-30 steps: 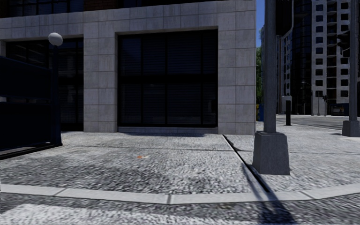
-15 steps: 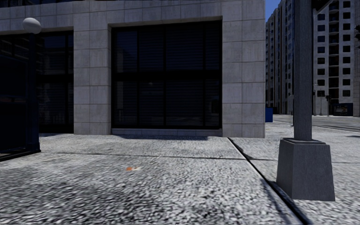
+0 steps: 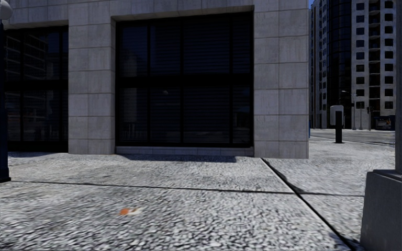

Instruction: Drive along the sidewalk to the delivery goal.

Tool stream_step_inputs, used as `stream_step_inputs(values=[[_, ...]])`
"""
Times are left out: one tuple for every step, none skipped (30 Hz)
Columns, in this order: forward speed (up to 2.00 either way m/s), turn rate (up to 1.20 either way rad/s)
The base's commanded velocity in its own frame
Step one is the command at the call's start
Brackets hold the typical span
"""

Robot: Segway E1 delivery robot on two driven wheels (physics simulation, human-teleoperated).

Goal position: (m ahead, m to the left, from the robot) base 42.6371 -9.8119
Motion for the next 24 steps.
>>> stream_step_inputs(values=[[1.28,0.0],[1.28,0.0],[1.28,0.0],[1.28,0.0],[1.28,0.0],[1.28,0.0],[1.28,0.0],[1.28,0.0],[1.28,0.0],[1.28,0.0],[1.28,0.0],[1.28,0.0],[1.28,0.0],[1.28,0.0],[1.28,0.0],[1.28,0.0],[1.28,0.0],[1.28,0.0],[1.28,0.0],[1.28,0.0],[1.28,0.0],[1.28,0.0],[1.28,0.0],[1.28,0.0]])
